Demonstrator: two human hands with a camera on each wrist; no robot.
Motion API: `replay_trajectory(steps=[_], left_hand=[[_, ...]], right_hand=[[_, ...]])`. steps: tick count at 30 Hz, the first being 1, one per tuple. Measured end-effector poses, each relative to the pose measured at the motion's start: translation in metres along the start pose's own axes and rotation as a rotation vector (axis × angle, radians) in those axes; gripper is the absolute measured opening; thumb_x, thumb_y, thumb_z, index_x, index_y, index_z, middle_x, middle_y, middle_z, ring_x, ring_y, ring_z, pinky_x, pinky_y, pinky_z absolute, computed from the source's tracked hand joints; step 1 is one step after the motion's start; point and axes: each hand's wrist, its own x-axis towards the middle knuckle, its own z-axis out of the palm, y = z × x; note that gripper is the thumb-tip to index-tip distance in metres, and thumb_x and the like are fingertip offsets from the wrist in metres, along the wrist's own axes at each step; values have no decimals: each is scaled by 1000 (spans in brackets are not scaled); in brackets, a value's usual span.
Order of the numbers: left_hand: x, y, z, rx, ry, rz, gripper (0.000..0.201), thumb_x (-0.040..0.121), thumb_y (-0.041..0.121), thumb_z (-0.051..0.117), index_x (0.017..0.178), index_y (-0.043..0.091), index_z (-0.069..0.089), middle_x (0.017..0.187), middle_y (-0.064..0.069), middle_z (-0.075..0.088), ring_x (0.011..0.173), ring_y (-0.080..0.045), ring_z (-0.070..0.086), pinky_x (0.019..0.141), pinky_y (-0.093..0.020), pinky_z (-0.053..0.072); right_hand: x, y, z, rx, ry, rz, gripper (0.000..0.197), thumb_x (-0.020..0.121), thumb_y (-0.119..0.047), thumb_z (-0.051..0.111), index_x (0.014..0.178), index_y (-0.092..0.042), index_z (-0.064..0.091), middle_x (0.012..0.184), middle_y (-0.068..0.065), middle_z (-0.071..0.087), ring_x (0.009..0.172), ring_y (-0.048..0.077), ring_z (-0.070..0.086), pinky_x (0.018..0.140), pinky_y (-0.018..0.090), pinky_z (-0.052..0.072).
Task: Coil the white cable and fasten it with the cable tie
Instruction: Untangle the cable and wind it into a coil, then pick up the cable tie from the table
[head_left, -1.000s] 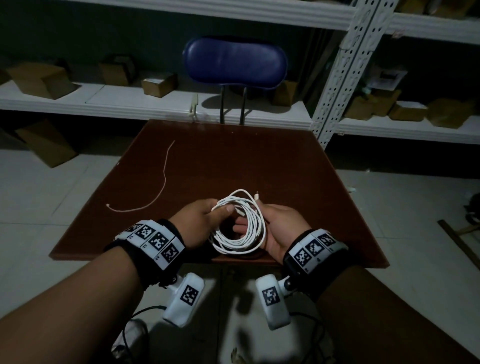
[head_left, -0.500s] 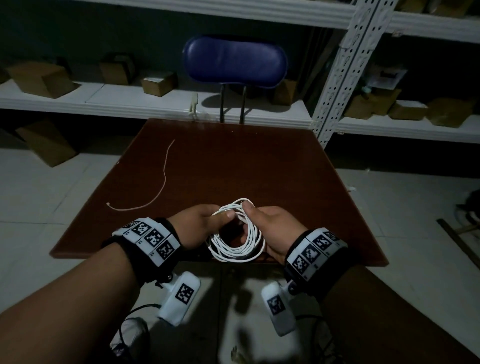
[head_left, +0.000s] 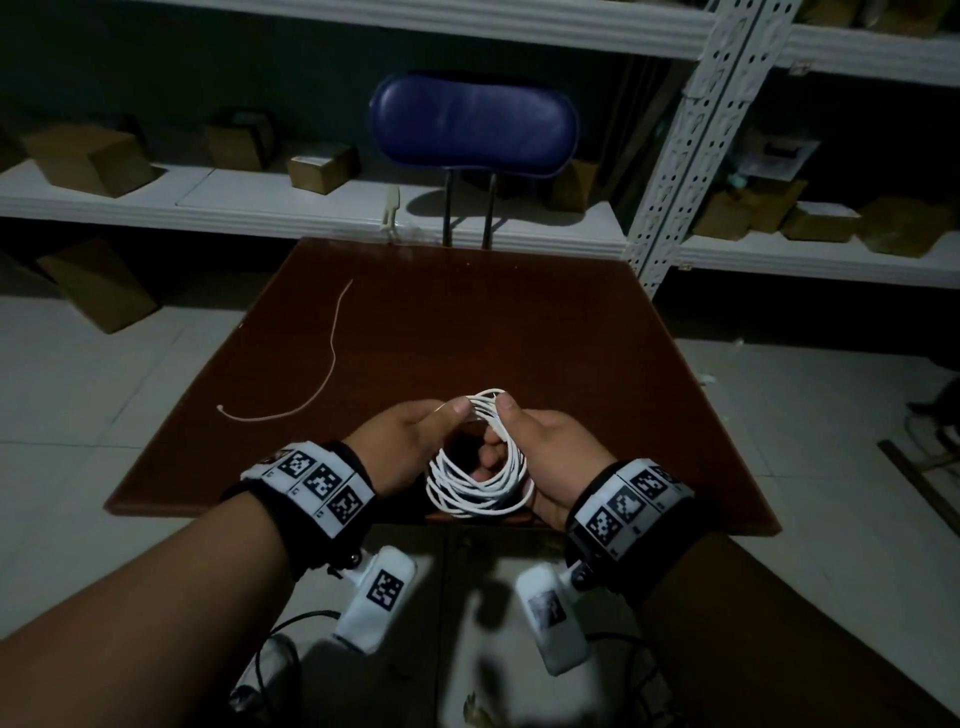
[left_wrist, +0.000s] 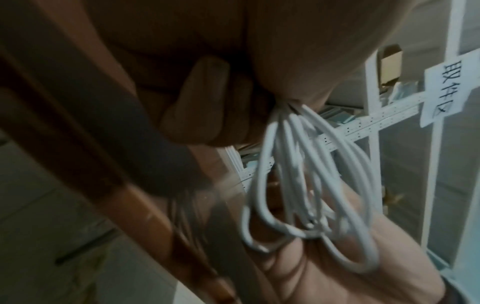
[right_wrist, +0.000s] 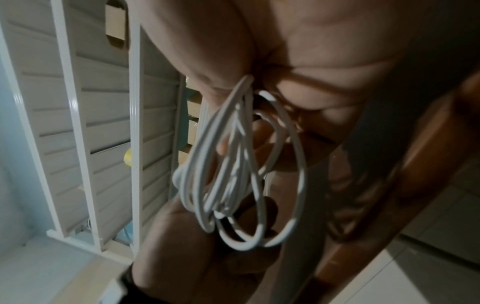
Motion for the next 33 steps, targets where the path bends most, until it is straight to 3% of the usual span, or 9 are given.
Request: replay_trajectory(steps=[3,8,13,18,21,25,28,31,33], left_hand=[[-3,0,3,13,59,23,36,101,43,47,108,17,72,99,-18,76,84,-27,73,81,-39,55],[-5,-3,-3,-3,77,10,40,101,43,48,108,11,70,99,-21,75,90,-31,73,84,-42,56],[-13,-4,-10,40,98,13,43,100,47,48,100,9,68,72,-4,70,68,-20,67,65,-31,53],[-21,-7,-19,59,72,-9,57,90,62,53,108,11,69,103,-22,73,92,-34,72,92,-54,53],[-24,-6,-31,97,104,-58,55,88,68,50,102,20,72,99,-9,76,93,-24,72,93,-49,52],[-29,0,-52,188,298,-89,51,91,67,47,94,22,71,92,-6,75,89,-24,71,86,-41,53],[-28,-1,-76,401,524,-58,32,96,47,54,89,19,65,85,-4,69,82,-22,66,74,-36,50],[-24,-6,-108,697,653,-156,13,96,33,60,99,21,64,96,3,65,86,-16,60,77,-33,45],[-19,-15,-127,822,662,-250,19,95,29,63,112,20,66,108,-1,65,96,-22,61,82,-35,48]], right_hand=[[2,2,1,-29,18,-35,44,100,-43,52,87,-4,67,59,7,60,57,25,64,60,34,50],[8,6,6,-41,-8,-69,40,98,-44,55,87,-10,73,60,4,59,58,24,59,62,35,47],[11,7,13,-127,-24,-96,36,98,-43,53,81,-15,67,54,-2,55,56,21,52,62,36,42],[14,8,23,-221,-6,-98,35,103,-37,47,79,-15,60,51,-3,46,51,17,46,56,32,38],[19,12,30,-203,-2,-113,35,102,-37,49,76,-18,61,49,-5,47,52,20,45,61,37,38],[26,16,37,-136,40,-128,34,101,-36,51,76,-17,61,48,-6,46,52,19,44,70,44,39],[29,17,41,-119,68,-118,33,102,-35,50,79,-13,60,48,-6,45,53,18,45,71,44,42],[32,19,44,-119,70,-113,34,101,-38,51,78,-14,61,49,-6,45,53,18,46,72,45,43],[34,20,46,-108,74,-113,35,99,-40,52,76,-17,62,50,-6,44,53,18,46,71,45,43]])
